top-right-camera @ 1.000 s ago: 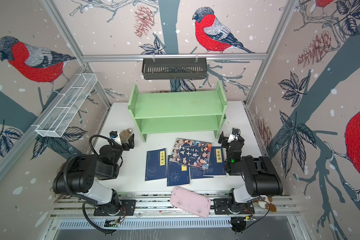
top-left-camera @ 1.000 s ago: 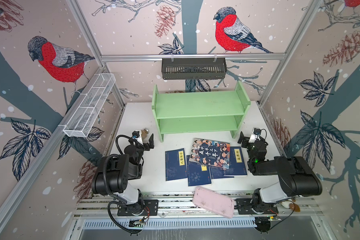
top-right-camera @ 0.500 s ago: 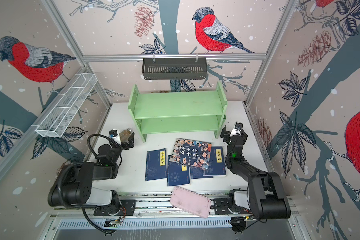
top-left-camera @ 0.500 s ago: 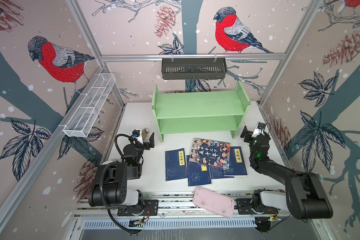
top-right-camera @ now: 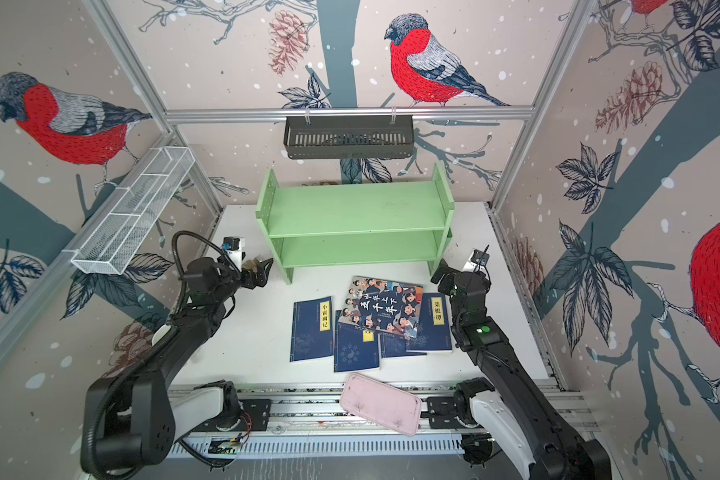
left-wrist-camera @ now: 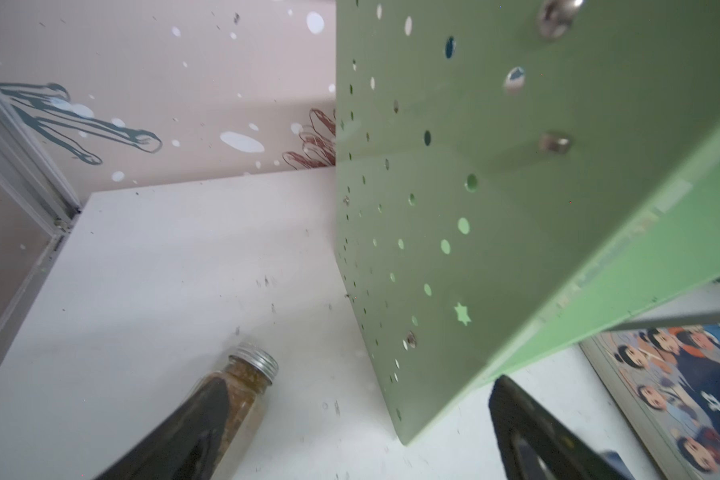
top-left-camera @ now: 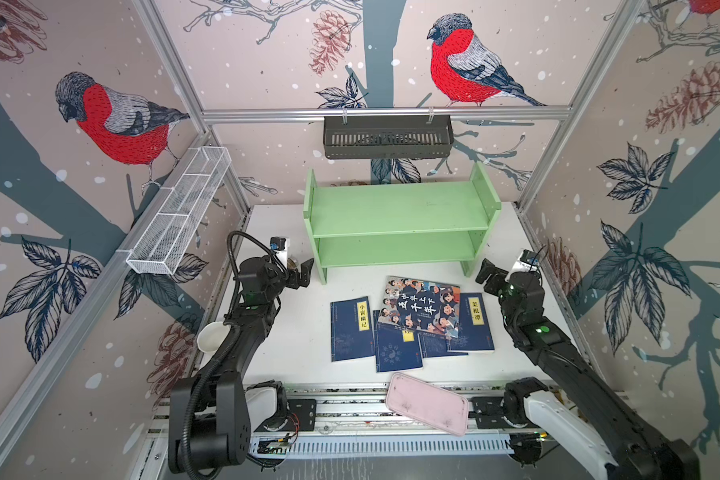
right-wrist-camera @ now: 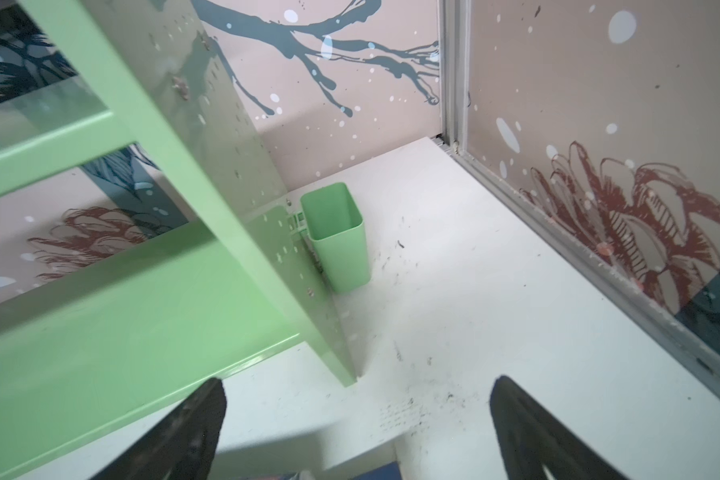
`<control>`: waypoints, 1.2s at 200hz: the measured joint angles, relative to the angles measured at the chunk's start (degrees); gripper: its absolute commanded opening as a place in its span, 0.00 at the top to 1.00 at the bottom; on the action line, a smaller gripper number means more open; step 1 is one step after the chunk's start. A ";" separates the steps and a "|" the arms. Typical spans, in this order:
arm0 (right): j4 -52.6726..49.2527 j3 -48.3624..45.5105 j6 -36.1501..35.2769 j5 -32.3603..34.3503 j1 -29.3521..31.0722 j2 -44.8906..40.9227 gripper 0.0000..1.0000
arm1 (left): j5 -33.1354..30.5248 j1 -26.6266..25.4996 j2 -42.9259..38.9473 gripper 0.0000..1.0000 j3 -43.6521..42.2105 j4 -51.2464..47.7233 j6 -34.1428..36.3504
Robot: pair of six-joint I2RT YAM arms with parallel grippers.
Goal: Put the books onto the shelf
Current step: 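Move both grippers toward the illustrated book on the blue books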
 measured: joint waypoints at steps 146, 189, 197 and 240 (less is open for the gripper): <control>-13.25 -7.10 14.95 -22.47 11.06 -4.96 0.00 | 19.71 -10.40 -7.54 0.03 11.80 -40.54 9.09; -12.87 -9.22 16.92 -22.18 11.08 -4.39 0.00 | 17.53 -22.80 -8.98 0.04 9.31 -40.06 7.89; -12.61 -9.73 17.79 -22.16 11.08 -4.33 0.00 | 16.72 -25.18 -8.96 0.04 9.20 -39.39 7.52; -11.54 -11.87 19.54 -21.99 9.55 -4.37 0.00 | 12.57 -34.86 -6.78 0.07 9.25 -34.10 -0.15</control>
